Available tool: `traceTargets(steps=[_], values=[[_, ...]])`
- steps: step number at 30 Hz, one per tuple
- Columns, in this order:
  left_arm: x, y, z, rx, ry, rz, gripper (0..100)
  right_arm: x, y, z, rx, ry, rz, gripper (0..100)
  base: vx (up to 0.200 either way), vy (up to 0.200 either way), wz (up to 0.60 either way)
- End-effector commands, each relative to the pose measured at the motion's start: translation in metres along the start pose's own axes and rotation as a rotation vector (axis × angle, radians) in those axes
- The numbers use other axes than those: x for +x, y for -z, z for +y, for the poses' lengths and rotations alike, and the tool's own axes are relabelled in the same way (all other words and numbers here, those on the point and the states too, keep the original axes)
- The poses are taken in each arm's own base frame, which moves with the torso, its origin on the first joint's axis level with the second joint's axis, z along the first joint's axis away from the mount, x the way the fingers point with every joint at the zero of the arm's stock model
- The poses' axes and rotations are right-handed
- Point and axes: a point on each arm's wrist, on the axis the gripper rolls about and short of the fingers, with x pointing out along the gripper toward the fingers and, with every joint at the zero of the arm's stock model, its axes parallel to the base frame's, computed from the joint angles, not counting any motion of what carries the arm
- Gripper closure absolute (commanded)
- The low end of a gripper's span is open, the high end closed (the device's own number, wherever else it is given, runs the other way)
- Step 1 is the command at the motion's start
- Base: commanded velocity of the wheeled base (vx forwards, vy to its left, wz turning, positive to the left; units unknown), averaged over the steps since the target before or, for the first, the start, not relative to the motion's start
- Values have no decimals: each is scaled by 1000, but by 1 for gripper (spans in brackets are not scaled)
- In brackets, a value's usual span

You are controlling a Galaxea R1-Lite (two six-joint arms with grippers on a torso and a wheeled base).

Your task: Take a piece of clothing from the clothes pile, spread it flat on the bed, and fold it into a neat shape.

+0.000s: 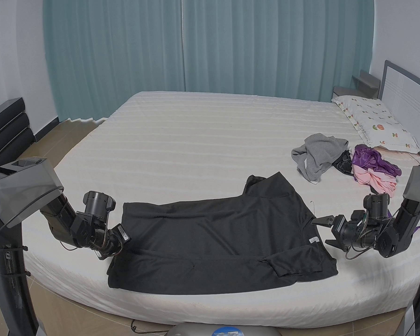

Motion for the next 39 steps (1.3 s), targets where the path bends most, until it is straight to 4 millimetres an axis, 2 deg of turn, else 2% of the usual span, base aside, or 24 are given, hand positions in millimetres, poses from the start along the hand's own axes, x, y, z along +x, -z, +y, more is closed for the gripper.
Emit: traceTargets(steps=[1,10,14,28,34,39], values=[[-1,2,3,-6,-10,7,100,0,0,0,-1,1,-1,0,0,0,0],[-27,0,5,-14,9,-18,100,-1,-1,4,-16,-7,-6,0,0,0,0],[-38,4,8,-12,8,-17,100,2,1,5,-77,-8,1,0,0,0,0],[-50,5,8,-22,22,-26,100,16,8,-7,-273,22,69,0,0,0,0],[-60,5,9,-20,26,-29,100,17,12,5,-301,8,95,0,0,0,0],[-61,5,8,-20,27,-30,100,17,19,6,-295,22,136,0,0,0,0]])
